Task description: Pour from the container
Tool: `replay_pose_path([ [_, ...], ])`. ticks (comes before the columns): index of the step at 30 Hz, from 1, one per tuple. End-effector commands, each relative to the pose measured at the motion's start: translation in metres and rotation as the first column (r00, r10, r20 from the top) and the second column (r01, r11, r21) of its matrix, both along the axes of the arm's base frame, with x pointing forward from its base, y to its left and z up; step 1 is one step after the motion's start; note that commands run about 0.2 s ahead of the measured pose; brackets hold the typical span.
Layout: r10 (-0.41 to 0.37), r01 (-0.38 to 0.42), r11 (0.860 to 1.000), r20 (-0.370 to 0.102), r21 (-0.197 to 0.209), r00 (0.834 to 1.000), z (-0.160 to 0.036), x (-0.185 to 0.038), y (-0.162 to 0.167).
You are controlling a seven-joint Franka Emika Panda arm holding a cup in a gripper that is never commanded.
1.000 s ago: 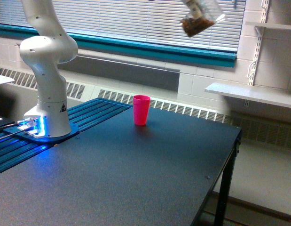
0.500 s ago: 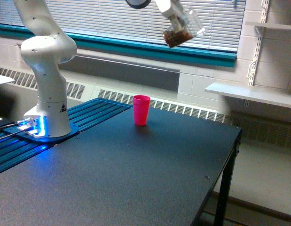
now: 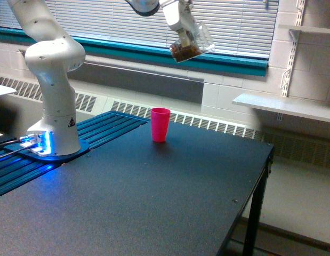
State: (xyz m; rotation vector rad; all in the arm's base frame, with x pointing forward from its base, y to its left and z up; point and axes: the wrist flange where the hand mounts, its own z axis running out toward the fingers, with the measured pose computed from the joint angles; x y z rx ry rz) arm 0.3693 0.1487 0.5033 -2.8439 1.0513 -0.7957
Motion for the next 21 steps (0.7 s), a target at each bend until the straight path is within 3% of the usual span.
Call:
replay_pose_path([
  [1,-0.005,0.005,1.0,-0.024,0.007,1.0,-0.009,-0.024,0.015],
  [21,0.017,-0.013,1.0,-0.138,0.028,0.99,-0.06,-0.077,0.048],
])
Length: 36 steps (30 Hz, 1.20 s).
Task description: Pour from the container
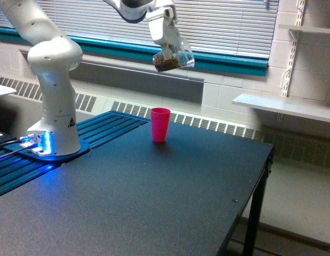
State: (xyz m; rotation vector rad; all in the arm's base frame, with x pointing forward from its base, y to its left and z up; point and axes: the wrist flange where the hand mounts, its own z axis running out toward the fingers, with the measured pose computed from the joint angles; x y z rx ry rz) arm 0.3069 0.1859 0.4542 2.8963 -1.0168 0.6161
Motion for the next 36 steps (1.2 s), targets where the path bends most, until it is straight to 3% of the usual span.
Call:
replay_pose_path([
  [1,-0.013,0.013,1.0,-0.026,0.01,1.0,-0.014,-0.017,0.013],
  [19,-0.03,0.033,0.999,-0.105,0.033,0.994,-0.054,-0.053,0.044],
  [36,0.002,0.005,0.999,-0.184,0.038,0.983,-0.084,-0.08,0.076],
])
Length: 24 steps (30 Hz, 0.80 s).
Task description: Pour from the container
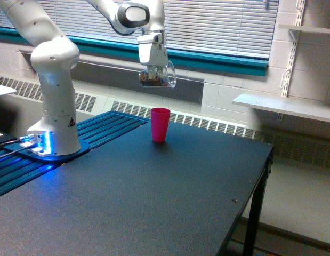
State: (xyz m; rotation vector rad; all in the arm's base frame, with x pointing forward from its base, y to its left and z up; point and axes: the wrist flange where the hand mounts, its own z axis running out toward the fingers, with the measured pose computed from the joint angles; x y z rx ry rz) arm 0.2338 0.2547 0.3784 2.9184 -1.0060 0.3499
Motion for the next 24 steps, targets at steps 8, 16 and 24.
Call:
replay_pose_path([
  [8,-0.004,0.005,1.0,-0.06,0.01,0.998,-0.024,-0.013,0.014],
  [16,0.008,-0.005,1.0,-0.111,0.028,0.994,-0.042,-0.025,0.025],
  [24,0.025,-0.02,0.999,-0.168,0.031,0.985,-0.06,-0.034,0.034],
])
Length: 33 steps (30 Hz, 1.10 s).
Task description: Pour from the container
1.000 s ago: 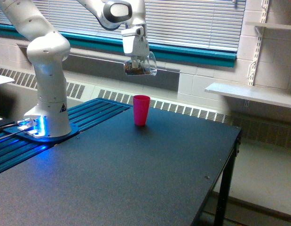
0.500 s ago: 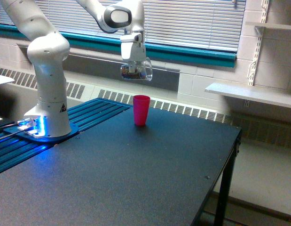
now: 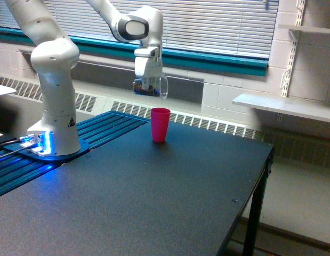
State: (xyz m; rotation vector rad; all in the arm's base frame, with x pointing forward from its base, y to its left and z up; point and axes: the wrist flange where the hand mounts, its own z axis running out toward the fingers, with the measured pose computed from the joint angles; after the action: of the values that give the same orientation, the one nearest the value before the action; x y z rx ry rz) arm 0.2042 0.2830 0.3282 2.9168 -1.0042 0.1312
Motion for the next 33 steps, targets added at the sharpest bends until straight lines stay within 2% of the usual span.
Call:
replay_pose_path([
  [1,0.031,-0.03,1.0,-0.036,0.003,0.999,-0.012,-0.005,0.007],
  [19,0.038,-0.041,0.999,-0.109,-0.022,0.993,-0.028,0.003,0.007],
  [33,0.097,-0.103,0.994,-0.17,-0.029,0.981,-0.037,0.01,0.019],
])
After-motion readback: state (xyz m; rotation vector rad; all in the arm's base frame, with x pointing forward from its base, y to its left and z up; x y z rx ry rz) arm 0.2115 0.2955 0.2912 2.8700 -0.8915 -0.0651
